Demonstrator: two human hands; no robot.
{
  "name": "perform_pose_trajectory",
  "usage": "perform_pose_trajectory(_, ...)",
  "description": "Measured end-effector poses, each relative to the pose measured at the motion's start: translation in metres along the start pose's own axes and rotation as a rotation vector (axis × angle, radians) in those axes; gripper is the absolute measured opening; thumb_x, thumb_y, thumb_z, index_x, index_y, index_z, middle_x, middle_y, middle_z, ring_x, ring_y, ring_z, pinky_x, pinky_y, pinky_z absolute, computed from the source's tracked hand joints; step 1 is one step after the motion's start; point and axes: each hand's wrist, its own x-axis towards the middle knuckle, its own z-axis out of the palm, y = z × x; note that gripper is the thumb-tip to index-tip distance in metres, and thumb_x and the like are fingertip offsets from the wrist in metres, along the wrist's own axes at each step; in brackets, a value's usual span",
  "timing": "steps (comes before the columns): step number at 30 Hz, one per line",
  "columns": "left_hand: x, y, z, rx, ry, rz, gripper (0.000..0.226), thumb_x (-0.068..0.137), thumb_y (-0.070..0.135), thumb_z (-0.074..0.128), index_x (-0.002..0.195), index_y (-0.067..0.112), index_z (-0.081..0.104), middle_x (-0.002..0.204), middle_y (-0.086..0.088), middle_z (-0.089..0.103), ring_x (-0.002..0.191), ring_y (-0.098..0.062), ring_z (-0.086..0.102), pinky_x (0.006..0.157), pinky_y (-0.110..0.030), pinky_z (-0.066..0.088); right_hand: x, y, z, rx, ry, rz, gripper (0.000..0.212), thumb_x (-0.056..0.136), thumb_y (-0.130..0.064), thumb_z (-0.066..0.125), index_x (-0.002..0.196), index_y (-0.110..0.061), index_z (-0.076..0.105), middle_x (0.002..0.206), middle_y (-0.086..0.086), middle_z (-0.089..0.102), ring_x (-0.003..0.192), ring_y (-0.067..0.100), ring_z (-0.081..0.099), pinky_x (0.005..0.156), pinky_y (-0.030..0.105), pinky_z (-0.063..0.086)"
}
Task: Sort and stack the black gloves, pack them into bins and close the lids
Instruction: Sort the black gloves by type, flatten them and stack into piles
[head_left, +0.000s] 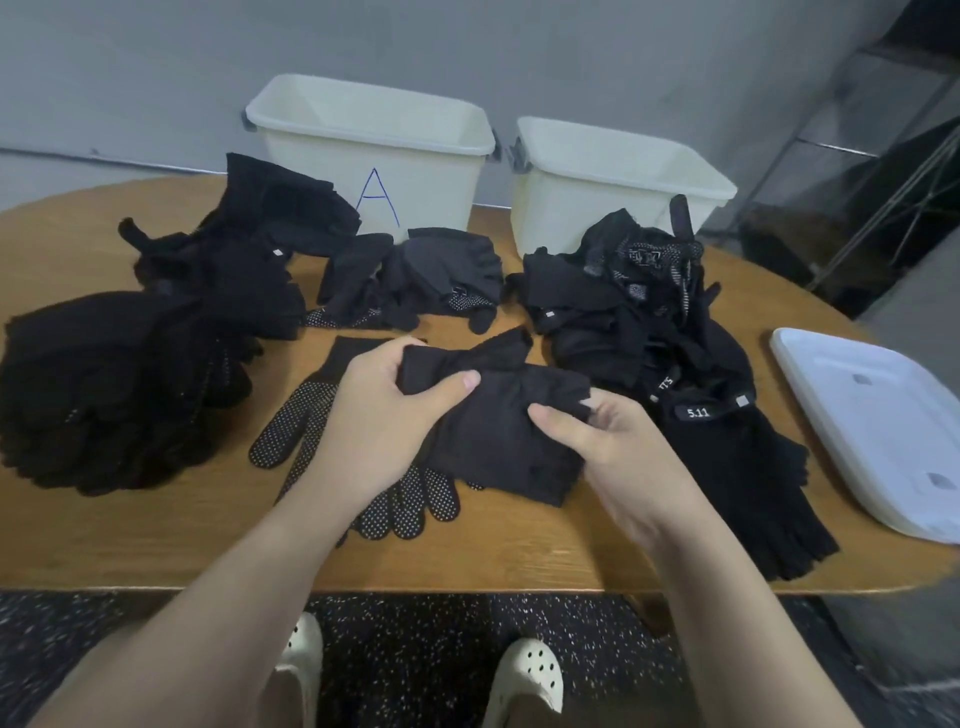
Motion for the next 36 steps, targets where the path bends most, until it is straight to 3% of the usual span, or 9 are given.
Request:
perform_pose_trajectory(7, -0.001, -0.002, 0.005, 0.122, 0.013, -0.010, 0.038, 0.085, 0.045, 0.078, 0.073, 0.011, 0.065, 0.071, 0.002, 0.069, 0.067, -0.005, 0.065, 0.061, -0.023, 0.051, 0.004, 0.006, -0.016, -0.140, 0.098, -0.009, 0.011, 0.098, -0.010, 0.068, 0.106, -0.006, 0.074, 0.106, 0.008, 0.079, 0.102, 0.024, 0.075, 0.094, 0.045, 0.060)
perform_pose_trajectory(10, -0.002, -0.005, 0.005, 0.213, 0.041, -0.028, 0.028, 0.087, 0.046, 0.076, 0.090, 0.020, 0.066, 0.086, 0.007, 0.070, 0.081, -0.004, 0.066, 0.072, -0.025, 0.054, 0.002, 0.006, -0.019, -0.199, 0.056, -0.010, 0.006, 0.094, -0.009, 0.073, 0.099, -0.007, 0.071, 0.098, 0.009, 0.079, 0.093, 0.023, 0.076, 0.081, 0.033, 0.061)
perform_pose_trajectory(13, -0.001, -0.004, 0.002, 0.267, 0.037, -0.006, 0.032, 0.088, 0.045, 0.075, 0.107, 0.024, 0.060, 0.096, 0.014, 0.064, 0.089, 0.007, 0.061, 0.072, -0.011, 0.048, 0.001, 0.005, -0.020, -0.277, 0.039, -0.015, 0.016, 0.088, -0.009, 0.079, 0.101, -0.011, 0.071, 0.077, 0.000, 0.072, 0.075, 0.015, 0.069, 0.068, 0.026, 0.056)
perform_pose_trajectory(18, -0.003, -0.005, -0.004, 0.339, -0.129, 0.060, 0.032, 0.084, 0.049, 0.077, 0.110, 0.034, 0.064, 0.094, 0.013, 0.070, 0.088, -0.001, 0.067, 0.080, -0.031, 0.058, 0.001, 0.009, -0.015, -0.374, 0.024, -0.106, 0.049, 0.080, -0.024, 0.087, 0.123, -0.024, 0.064, 0.110, -0.004, 0.072, 0.099, 0.011, 0.072, 0.093, 0.025, 0.056)
perform_pose_trajectory(20, -0.007, -0.004, -0.001, 0.321, -0.166, 0.102, 0.029, 0.089, 0.052, 0.071, 0.112, 0.036, 0.063, 0.090, 0.012, 0.071, 0.085, -0.006, 0.069, 0.080, -0.038, 0.058, 0.002, 0.010, -0.010, -0.427, -0.010, -0.137, 0.045, 0.085, -0.028, 0.083, 0.126, -0.026, 0.065, 0.114, -0.008, 0.071, 0.105, 0.007, 0.069, 0.094, 0.022, 0.053)
perform_pose_trajectory(24, -0.010, 0.001, 0.008, 0.218, -0.179, 0.124, 0.034, 0.094, 0.053, 0.058, 0.123, 0.035, 0.057, 0.077, 0.009, 0.073, 0.072, -0.008, 0.070, 0.071, -0.034, 0.056, 0.006, 0.011, -0.005, -0.463, 0.016, -0.193, 0.006, 0.097, -0.022, 0.070, 0.096, -0.017, 0.074, 0.093, 0.000, 0.075, 0.092, 0.022, 0.071, 0.085, 0.046, 0.057)
perform_pose_trajectory(29, -0.007, 0.002, 0.012, 0.090, -0.207, 0.086, 0.052, 0.092, 0.024, 0.075, 0.133, 0.037, 0.047, 0.097, 0.010, 0.076, 0.092, -0.006, 0.074, 0.084, -0.037, 0.062, 0.006, 0.012, -0.015, -0.453, 0.180, -0.216, 0.014, 0.099, -0.018, 0.067, 0.087, -0.014, 0.072, 0.083, 0.005, 0.074, 0.083, 0.027, 0.071, 0.079, 0.051, 0.058)
perform_pose_trajectory(33, -0.001, -0.007, 0.019, 0.174, -0.089, 0.128, 0.054, 0.088, 0.022, 0.079, 0.132, 0.033, 0.050, 0.105, 0.017, 0.070, 0.113, 0.000, 0.064, 0.107, -0.041, 0.051, 0.007, 0.016, -0.023, -0.488, 0.260, -0.173, 0.011, 0.097, -0.020, 0.069, 0.086, -0.020, 0.072, 0.077, 0.000, 0.073, 0.076, 0.023, 0.069, 0.077, 0.052, 0.058)
perform_pose_trajectory(36, 0.006, -0.007, 0.026, 0.239, -0.038, 0.166, 0.047, 0.089, 0.021, 0.079, 0.129, 0.029, 0.056, 0.107, 0.020, 0.067, 0.113, -0.001, 0.062, 0.109, -0.035, 0.049, 0.005, 0.016, -0.026, -0.508, 0.252, -0.128, 0.014, 0.095, -0.017, 0.070, 0.082, -0.022, 0.071, 0.077, 0.002, 0.074, 0.074, 0.030, 0.070, 0.075, 0.055, 0.058)
